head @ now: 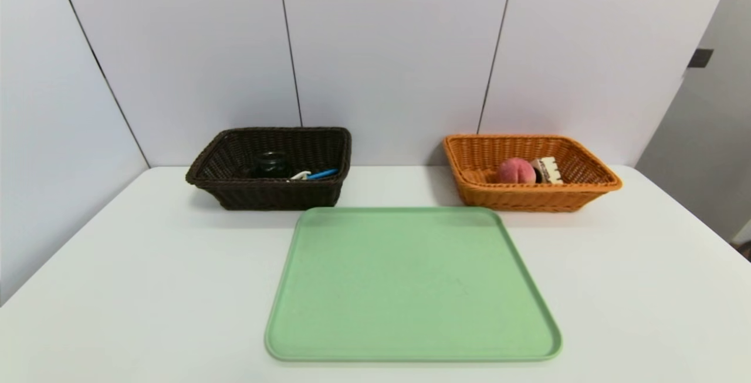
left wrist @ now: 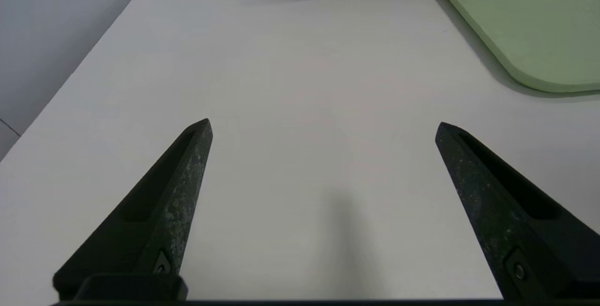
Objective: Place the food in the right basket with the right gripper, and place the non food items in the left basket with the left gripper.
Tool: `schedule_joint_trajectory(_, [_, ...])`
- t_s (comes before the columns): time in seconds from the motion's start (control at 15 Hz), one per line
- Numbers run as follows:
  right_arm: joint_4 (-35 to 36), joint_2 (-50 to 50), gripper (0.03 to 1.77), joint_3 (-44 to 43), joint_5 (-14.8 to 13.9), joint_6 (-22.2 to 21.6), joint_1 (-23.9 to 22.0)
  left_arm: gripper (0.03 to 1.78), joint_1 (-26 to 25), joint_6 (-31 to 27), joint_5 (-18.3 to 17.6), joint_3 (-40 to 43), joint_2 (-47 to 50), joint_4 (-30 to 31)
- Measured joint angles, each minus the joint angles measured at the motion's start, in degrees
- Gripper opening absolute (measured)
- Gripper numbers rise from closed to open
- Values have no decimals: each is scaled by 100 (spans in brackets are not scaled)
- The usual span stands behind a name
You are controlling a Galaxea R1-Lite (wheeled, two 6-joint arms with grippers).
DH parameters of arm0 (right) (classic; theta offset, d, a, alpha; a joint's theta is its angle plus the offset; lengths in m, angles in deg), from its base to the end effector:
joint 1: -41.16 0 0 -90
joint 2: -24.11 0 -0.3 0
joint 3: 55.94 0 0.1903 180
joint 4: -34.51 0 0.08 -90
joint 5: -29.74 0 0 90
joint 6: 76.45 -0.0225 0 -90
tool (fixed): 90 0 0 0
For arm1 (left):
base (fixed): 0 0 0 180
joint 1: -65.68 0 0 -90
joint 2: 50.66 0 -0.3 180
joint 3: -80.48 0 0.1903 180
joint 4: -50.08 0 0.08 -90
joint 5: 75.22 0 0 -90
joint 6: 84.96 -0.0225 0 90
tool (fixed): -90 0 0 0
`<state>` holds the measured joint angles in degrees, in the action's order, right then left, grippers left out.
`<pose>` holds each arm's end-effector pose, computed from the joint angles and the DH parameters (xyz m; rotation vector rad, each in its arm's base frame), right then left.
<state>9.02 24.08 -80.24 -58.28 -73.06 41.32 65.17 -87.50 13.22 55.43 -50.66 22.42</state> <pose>-0.0241 0.0007 0.0762 -0.0588 0.0191 0.0379 -0.0252 -0.0008 0.0759 0.0435 0.0451 -0.0193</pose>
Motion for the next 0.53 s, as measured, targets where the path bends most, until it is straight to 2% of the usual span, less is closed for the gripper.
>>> schedule_joint_trajectory(0.13, [1, -5, 169, 1, -5, -4, 0, 169, 0, 216, 24, -2, 0, 0])
schedule_joint_trajectory(0.4, [-9, -5, 169, 1, -9, -23, 0, 169, 0, 278, 134, -7, 0, 7])
schedule_joint_trajectory(0.53, [-44, -5, 169, -11, -99, -83, 0, 169, 0, 283, 134, -7, 0, 7])
